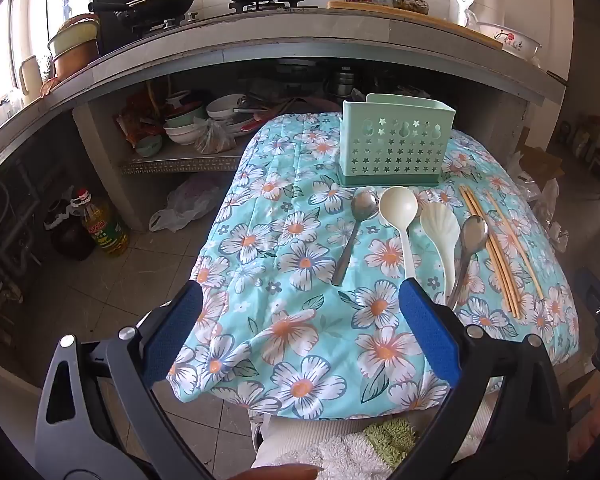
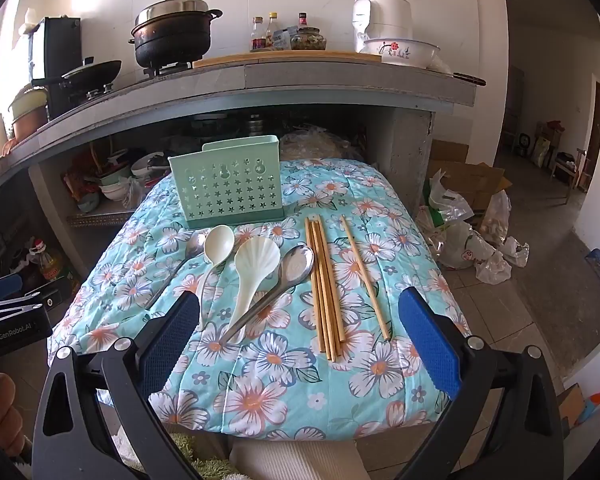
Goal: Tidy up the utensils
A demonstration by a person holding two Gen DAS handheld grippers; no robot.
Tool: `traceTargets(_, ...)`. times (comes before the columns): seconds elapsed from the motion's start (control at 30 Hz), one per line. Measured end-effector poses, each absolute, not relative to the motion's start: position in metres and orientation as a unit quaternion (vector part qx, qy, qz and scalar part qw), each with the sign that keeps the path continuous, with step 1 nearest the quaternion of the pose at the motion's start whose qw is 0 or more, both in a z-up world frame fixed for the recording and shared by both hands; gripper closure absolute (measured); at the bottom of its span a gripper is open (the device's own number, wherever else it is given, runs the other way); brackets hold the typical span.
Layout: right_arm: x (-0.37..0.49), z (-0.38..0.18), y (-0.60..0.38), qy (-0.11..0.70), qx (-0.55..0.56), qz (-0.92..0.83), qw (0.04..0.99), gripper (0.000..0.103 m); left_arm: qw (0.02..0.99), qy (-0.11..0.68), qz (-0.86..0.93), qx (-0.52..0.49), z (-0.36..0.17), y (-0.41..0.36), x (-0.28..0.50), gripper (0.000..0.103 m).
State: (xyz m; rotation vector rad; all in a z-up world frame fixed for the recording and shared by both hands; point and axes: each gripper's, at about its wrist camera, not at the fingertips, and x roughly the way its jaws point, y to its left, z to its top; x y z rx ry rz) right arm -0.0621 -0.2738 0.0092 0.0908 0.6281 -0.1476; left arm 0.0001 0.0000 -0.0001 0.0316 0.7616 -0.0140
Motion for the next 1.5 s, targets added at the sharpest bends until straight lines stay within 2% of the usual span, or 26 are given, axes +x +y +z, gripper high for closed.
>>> traceTargets(1.5,-0.062,0.011,-0.275,0.308,0.044,-0.073,0.948,0.006,0.932,0.362,-0.010,0.026,0.003,-0.010,-0.003,0.008)
